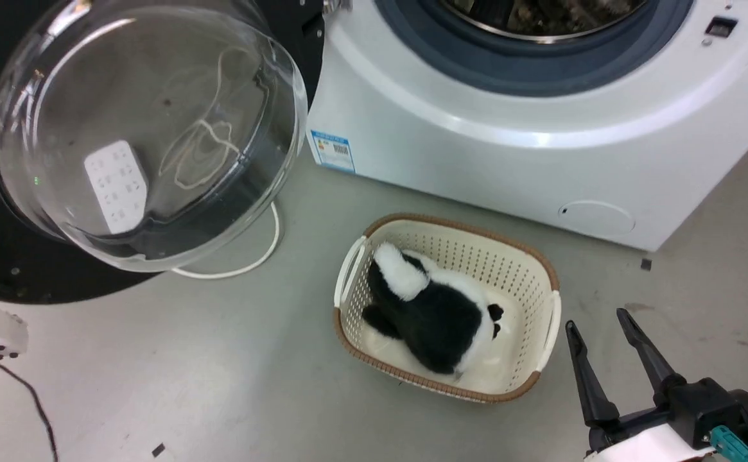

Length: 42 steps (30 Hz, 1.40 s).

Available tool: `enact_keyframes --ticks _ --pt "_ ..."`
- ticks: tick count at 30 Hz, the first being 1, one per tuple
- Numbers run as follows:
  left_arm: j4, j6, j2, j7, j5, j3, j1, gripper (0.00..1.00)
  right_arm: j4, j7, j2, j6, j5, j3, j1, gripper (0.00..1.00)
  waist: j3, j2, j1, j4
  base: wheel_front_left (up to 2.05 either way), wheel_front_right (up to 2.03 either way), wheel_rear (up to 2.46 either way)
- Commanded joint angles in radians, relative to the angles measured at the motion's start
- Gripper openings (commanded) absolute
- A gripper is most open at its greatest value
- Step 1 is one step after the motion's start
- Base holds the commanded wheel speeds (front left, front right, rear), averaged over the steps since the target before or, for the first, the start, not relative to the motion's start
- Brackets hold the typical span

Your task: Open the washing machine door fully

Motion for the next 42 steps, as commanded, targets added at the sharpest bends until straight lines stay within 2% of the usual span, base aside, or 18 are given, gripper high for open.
enact_keyframes --ticks 1,5,11,12,15,19,26,27,28,35,42 --pt "-0.033 -0.003 -0.015 -0.004 0.015 0.009 0.023 0.0 -0.006 -0.004 0.003 -0.001 0.005 -0.006 -0.011 1.0 -0.022 0.0 0.0 -0.006 0.0 0.0 0.0" --pt "-0.165 -0.003 -0.078 -0.004 0.05 0.041 0.092 0.0 -0.016 -0.004 0.003 -0.001 0.018 -0.019 0.003 1.0 -0.077 0.0 0.0 -0.025 0.0 0.0 0.0" --pt "-0.388 -0.003 -0.217 -0.004 0.103 0.052 0.242 0.0 -0.046 -0.004 0.003 -0.001 0.037 -0.044 0.034 1.0 -0.163 0.0 0.0 -0.083 0.0 0.0 0.0" --pt "-0.473 -0.003 -0.285 -0.004 0.133 0.039 0.329 0.0 -0.059 -0.004 0.003 -0.001 0.045 -0.046 0.055 1.0 -0.205 0.0 0.0 -0.127 0.0 0.0 0.0" --pt "-0.518 -0.003 -0.35 -0.004 0.158 0.019 0.406 0.0 -0.07 -0.004 0.003 -0.001 0.053 -0.052 0.079 1.0 -0.236 0.0 0.0 -0.166 0.0 0.0 0.0" --pt "-0.534 -0.003 -0.402 -0.004 0.198 -0.008 0.476 0.0 -0.075 -0.004 0.003 -0.001 0.052 -0.044 0.109 1.0 -0.259 0.0 0.0 -0.214 0.0 0.0 0.0" --pt "-0.538 -0.003 -0.437 -0.004 0.255 -0.046 0.529 0.0 -0.067 -0.004 0.003 -0.001 0.057 -0.039 0.151 1.0 -0.27 0.0 0.0 -0.255 0.0 0.0 0.0" --pt "-0.538 -0.003 -0.44 -0.004 0.265 -0.044 0.532 0.46 -0.065 -0.004 0.003 -0.001 0.058 -0.039 0.156 1.0 -0.271 0.0 0.0 -0.257 0.0 0.0 0.0" --pt "-0.535 -0.003 -0.443 -0.004 0.276 -0.044 0.535 1.0 -0.063 -0.004 0.003 -0.001 0.06 -0.039 0.159 1.0 -0.272 0.0 0.0 -0.26 0.0 0.0 0.0" --pt "-0.498 -0.003 -0.461 -0.004 0.316 -0.093 0.564 1.0 -0.045 -0.004 0.003 -0.001 0.066 -0.026 0.167 1.0 -0.278 0.0 0.0 -0.28 0.0 0.0 0.0" --pt "-0.485 -0.003 -0.471 -0.004 0.323 -0.092 0.564 1.0 -0.035 -0.004 0.003 -0.001 0.068 -0.028 0.165 1.0 -0.279 0.0 0.0 -0.286 0.0 0.0 0.0"
